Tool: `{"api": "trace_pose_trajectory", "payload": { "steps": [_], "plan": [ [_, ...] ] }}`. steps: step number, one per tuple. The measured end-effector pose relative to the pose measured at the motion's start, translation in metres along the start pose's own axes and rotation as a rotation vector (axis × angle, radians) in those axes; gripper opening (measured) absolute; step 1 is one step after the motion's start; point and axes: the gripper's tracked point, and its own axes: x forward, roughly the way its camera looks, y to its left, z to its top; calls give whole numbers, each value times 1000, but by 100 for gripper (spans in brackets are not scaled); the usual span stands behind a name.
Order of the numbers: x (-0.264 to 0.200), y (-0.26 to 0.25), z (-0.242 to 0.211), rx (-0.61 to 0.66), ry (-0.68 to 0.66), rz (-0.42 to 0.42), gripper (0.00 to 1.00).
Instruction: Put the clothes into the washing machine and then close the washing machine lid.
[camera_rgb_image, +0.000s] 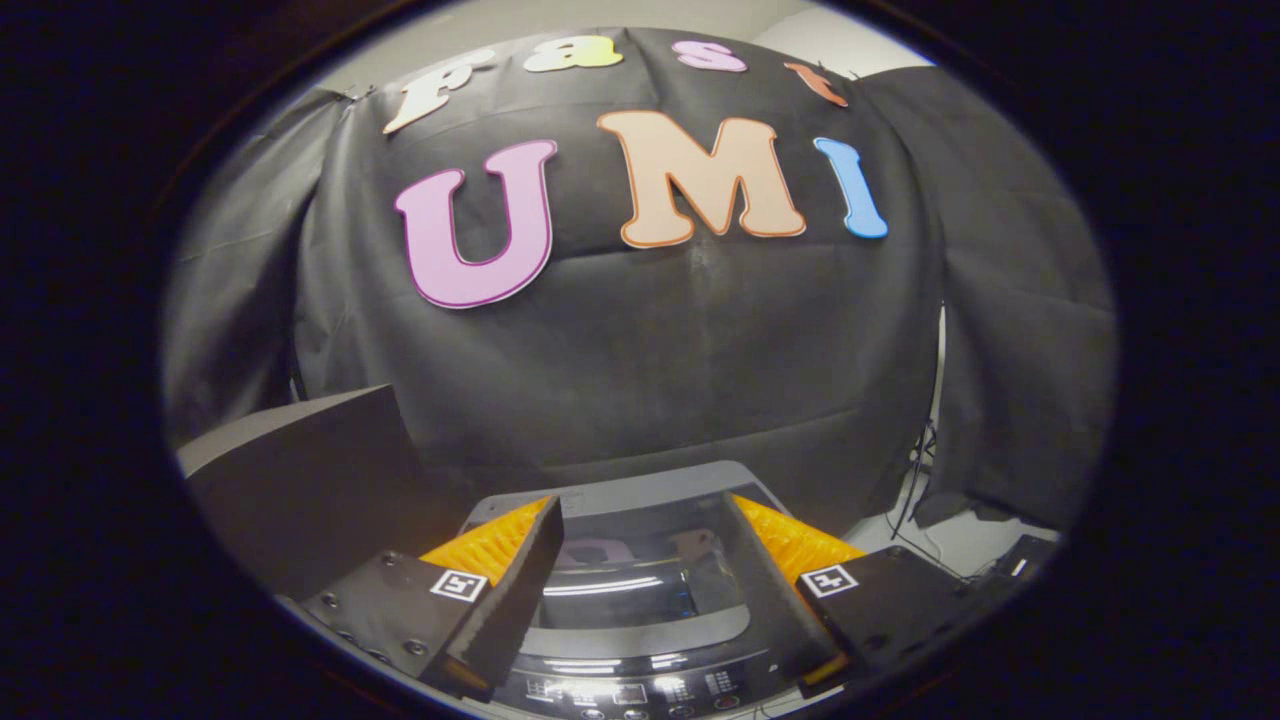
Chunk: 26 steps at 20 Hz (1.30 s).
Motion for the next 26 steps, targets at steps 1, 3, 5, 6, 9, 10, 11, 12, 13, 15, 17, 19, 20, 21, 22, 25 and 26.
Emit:
{"api": "trace_pose_trajectory", "payload": {
  "steps": [1, 3, 5, 6, 9, 10, 11, 12, 13, 15, 17, 19, 20, 21, 22, 25, 26],
  "plan": [
    [-2, -3, 0, -12, 3, -3, 98],
    [-7, -9, -2, -15, 12, -14, 98],
    [-11, -9, -3, 11, 24, -13, 98],
    [-14, -10, -4, 20, 33, -15, 98],
    [-37, -9, -6, 7, 31, 5, 98],
    [-44, -7, -3, 1, 25, 17, 98],
    [-51, -5, -1, -2, 23, 31, 98],
    [-58, -3, 0, -4, 20, 41, 98],
    [-64, -3, 1, -3, 16, 49, 98],
    [-75, -1, 4, 11, -2, 71, 98],
    [-84, 2, 6, 20, -15, 95, 98],
    [-91, 0, 3, 23, -20, 96, 98],
    [-95, 3, 1, 25, -15, 108, 98],
    [-99, 4, -1, 26, -14, 115, 98],
    [-104, 4, -1, 29, -18, 111, 98],
    [-129, 13, -3, 21, -43, 132, 98],
    [-140, 17, -4, 6, -51, 134, 98]
  ]
}}
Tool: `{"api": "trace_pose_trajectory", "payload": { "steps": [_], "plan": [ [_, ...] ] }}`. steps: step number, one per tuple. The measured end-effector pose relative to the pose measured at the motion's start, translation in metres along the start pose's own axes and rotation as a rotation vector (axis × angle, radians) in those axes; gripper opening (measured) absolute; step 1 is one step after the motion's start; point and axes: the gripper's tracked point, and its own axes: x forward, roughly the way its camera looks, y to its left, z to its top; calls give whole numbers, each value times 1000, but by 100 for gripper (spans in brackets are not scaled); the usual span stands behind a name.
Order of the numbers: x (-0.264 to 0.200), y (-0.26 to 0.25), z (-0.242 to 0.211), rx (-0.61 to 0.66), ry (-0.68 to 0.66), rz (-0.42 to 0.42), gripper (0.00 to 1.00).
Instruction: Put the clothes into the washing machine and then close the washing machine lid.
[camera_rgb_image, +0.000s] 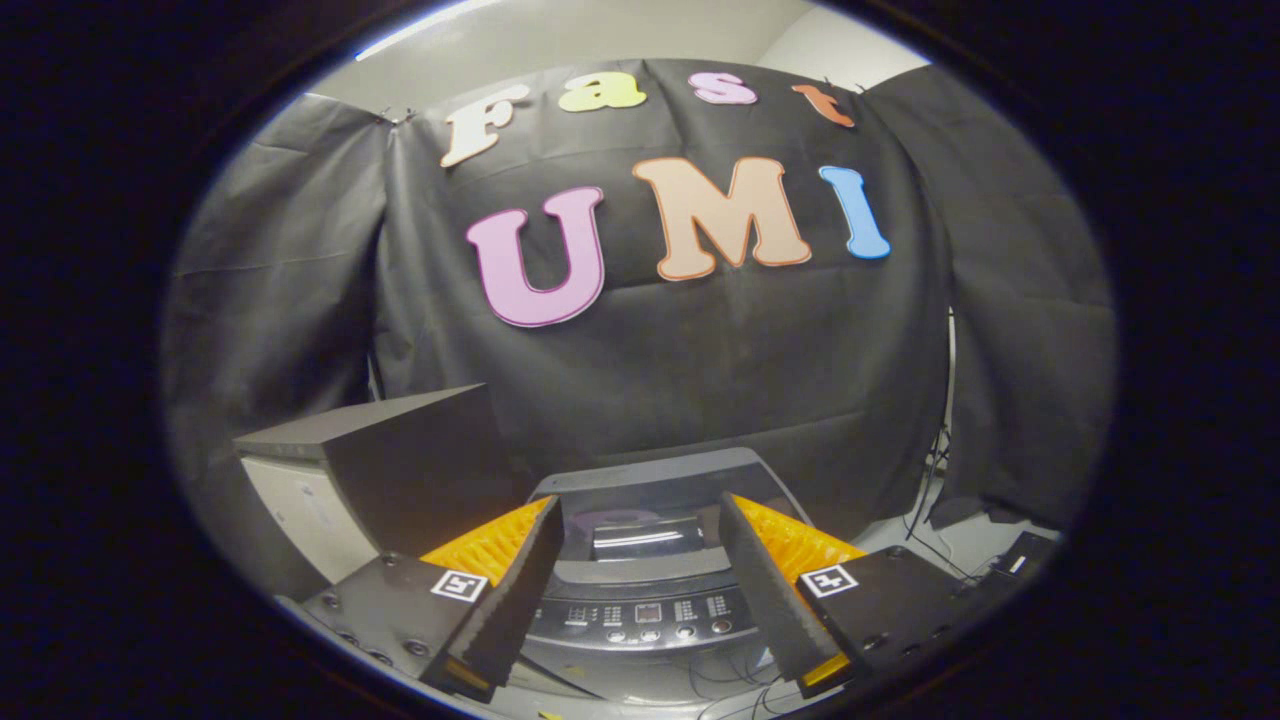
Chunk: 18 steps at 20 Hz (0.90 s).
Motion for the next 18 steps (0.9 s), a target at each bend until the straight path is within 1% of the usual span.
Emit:
{"api": "trace_pose_trajectory", "payload": {
  "steps": [2, 5, 8, 10, 11, 12, 16, 18],
  "plan": [
    [-18, 9, 6, -46, -36, -2, 98],
    [-37, 21, 0, -91, -29, 20, 97],
    [-52, 33, -15, -48, 0, 70, 98],
    [-57, 27, -12, -39, -21, 59, 98],
    [-57, 22, -11, -33, -24, 40, 98],
    [-59, 21, -6, -22, -39, 42, 98],
    [-65, 34, 5, -60, -50, 101, 98],
    [-74, 39, 15, -58, -71, 128, 98]
  ]
}}
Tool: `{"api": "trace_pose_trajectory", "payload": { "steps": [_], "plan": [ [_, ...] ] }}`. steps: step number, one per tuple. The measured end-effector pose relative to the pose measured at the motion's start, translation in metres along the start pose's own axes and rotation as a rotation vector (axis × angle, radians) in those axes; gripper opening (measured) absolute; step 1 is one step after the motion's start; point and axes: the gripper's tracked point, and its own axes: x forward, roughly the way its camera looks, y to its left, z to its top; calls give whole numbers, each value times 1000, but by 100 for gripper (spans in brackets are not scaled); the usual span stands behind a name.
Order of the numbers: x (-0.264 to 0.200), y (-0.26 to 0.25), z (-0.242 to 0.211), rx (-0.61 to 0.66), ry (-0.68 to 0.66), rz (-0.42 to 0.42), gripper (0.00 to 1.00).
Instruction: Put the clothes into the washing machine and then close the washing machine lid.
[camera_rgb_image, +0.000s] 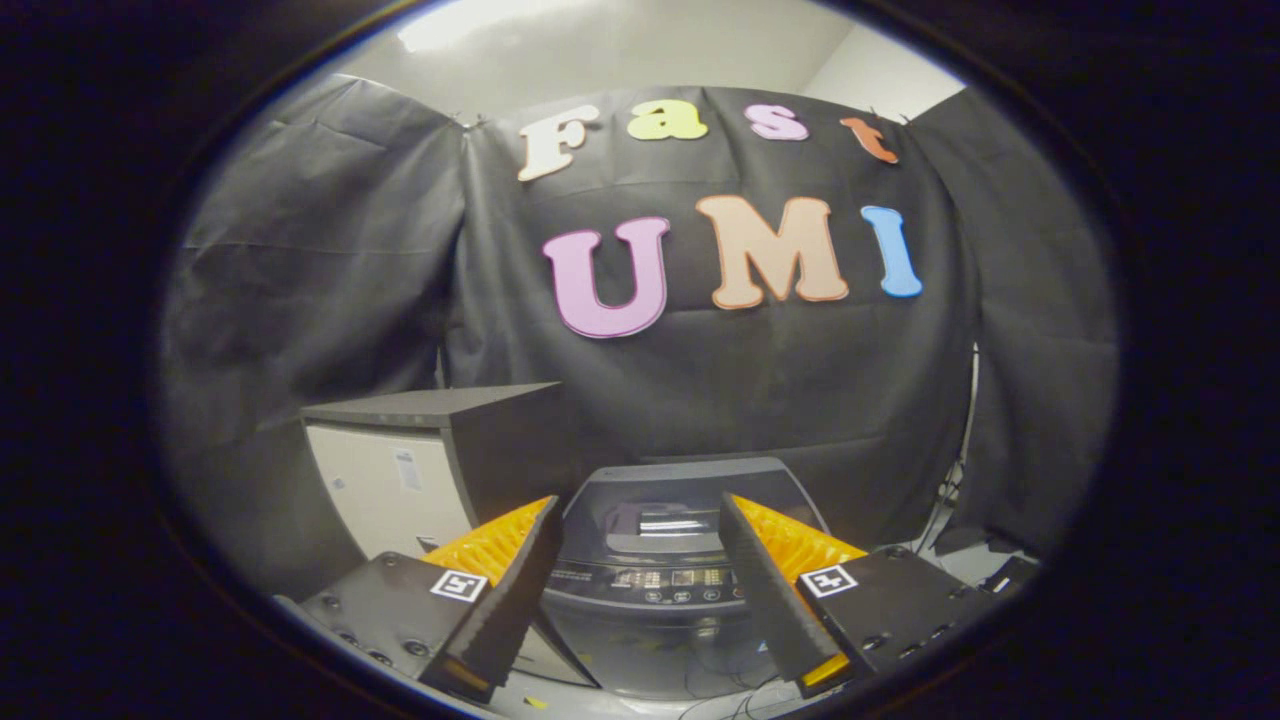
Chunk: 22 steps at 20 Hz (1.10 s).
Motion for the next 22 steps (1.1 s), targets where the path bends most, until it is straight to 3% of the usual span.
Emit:
{"api": "trace_pose_trajectory", "payload": {
  "steps": [3, 12, 22],
  "plan": [
    [-8, 3, 16, 13, -37, 28, 97],
    [-22, -29, 37, 98, -77, -12, 97],
    [-25, -14, 21, 18, -37, 31, 97]
  ]
}}
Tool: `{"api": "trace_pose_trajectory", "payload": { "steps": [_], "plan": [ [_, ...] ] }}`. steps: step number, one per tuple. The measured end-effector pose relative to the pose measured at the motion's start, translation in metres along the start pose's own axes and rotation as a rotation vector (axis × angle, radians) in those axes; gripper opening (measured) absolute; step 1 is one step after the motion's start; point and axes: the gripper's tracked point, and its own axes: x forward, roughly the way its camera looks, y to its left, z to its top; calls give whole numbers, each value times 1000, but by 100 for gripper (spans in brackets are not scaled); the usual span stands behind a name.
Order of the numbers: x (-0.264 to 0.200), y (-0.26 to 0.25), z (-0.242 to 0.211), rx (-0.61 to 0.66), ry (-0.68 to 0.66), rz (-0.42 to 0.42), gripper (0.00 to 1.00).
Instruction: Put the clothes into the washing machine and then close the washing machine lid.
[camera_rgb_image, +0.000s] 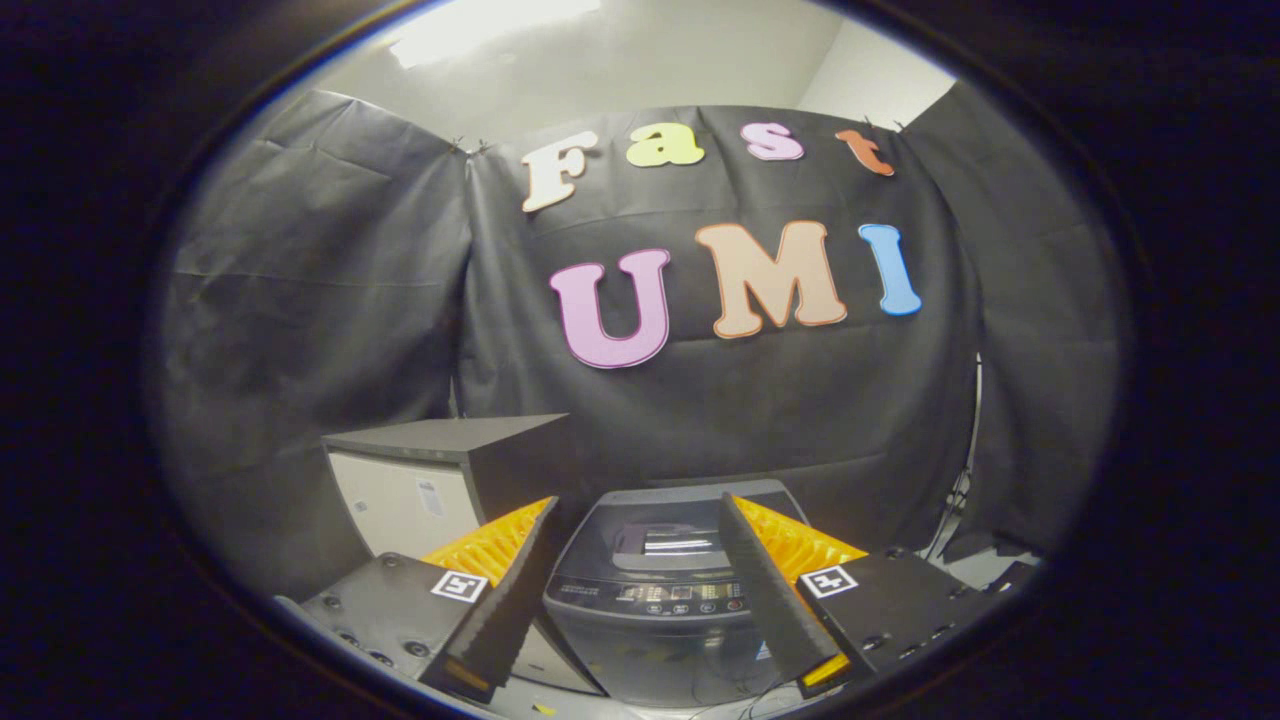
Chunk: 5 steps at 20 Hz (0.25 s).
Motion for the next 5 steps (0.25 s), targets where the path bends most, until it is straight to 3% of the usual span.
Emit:
{"api": "trace_pose_trajectory", "payload": {
  "steps": [5],
  "plan": [
    [1, 7, 0, -7, -16, 3, 97]
  ]
}}
